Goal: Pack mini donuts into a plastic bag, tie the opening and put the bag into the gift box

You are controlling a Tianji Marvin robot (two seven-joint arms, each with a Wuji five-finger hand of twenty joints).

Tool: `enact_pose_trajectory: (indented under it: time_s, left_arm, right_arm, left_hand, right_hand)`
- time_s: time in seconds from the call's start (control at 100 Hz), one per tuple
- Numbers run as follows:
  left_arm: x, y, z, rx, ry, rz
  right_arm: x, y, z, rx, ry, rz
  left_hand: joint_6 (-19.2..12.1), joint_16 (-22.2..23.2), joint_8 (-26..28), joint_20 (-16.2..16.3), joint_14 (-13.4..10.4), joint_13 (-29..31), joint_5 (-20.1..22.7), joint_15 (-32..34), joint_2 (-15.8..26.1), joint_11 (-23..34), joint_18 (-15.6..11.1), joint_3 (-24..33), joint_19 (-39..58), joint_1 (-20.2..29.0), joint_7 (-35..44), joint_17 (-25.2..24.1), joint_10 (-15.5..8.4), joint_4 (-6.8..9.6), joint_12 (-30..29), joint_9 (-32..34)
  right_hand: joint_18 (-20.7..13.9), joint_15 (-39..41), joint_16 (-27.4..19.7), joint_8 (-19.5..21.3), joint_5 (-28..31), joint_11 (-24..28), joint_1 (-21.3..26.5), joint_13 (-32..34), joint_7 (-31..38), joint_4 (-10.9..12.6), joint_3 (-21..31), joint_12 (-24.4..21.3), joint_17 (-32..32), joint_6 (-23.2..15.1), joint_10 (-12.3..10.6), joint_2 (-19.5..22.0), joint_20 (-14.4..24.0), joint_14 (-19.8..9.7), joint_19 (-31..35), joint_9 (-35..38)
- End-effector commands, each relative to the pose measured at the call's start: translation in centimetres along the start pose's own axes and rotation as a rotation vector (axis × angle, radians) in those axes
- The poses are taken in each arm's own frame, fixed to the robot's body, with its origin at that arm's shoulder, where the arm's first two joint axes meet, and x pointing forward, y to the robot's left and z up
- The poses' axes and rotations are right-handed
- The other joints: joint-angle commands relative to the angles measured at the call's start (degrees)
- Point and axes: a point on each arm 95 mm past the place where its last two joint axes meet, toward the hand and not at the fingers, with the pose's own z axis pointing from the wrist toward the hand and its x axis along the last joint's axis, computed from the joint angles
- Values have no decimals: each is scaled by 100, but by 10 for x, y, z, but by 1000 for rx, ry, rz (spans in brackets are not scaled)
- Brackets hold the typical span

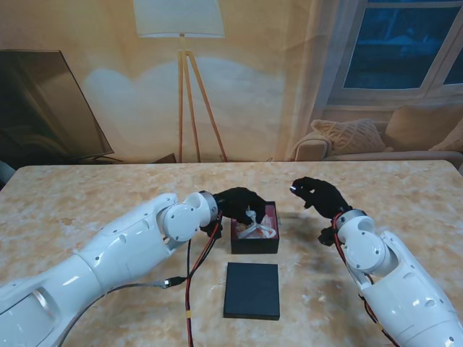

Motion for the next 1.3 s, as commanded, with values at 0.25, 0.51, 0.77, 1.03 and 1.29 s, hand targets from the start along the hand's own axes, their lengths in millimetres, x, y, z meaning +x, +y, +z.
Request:
enact_pose_trajectory:
  time_s: [0.25, 0.51, 0.77, 1.03, 1.29]
  left_arm:
    - [2, 3, 13, -31, 19, 70]
    - [6, 2, 20, -54, 27, 101]
    - [14, -1, 8, -50, 27, 97]
    - [30, -14, -9, 53, 50, 82]
    - [48, -30, -39, 172, 83, 74]
  right_arm:
    - [0, -4, -2, 10, 3, 5]
    - [-3, -1, -3, -5, 9, 12]
    - [-5, 1, -3, 0, 2, 51]
    - [-2, 0, -7, 13, 10, 81]
    - [-2, 0, -6, 16, 7, 81]
  left_hand:
    - [-122, -105, -86, -51, 31, 157, 73, -123, -192, -6, -137, 168, 103, -9, -1, 39, -80, -30, -57, 137]
    - [268, -59, -202, -86, 23, -304, -365, -250, 31, -96, -153, -53, -93, -194, -267, -370, 110, -16, -4, -294]
    - [1102, -1810, -455, -352, 733, -2816, -1355, -1452, 653, -419, 307, 577, -1429, -1811, -3254, -2292, 1088, 588, -2203, -2943]
    - [1130, -2492, -550, -633, 950, -3967, -1707, -1995, 924, -1127, 403, 310, -2204, -2233, -3887, -3108, 1370, 609, -2565, -3860]
    - [1139, -2574, -581, -623, 961, -3943, -1543, -2005, 996, -1185, 368, 236, -2236, -2265, -4026, -3097, 1370, 616, -2637, -3689]
  right_hand:
    - [36, -41, 102, -59, 4, -42, 78, -2, 59, 51, -46, 26, -70, -88, 53, -46, 64, -30, -46, 12]
    - [37, -19, 113, -62, 7, -23, 89, 16, 77, 48, -36, 38, -54, -79, 50, -60, 68, -44, -38, 30]
    - [36, -17, 113, -75, -21, -32, 99, 8, 72, 47, -31, 34, -68, -89, 50, -78, 70, -44, -47, 8]
    - [31, -3, 118, -81, -28, -30, 99, 9, 71, 47, -30, 33, -67, -93, 62, -82, 83, -49, -41, 7]
    - [31, -14, 113, -88, -34, -45, 94, 0, 66, 49, -29, 27, -79, -83, 68, -77, 88, -40, -51, -3]
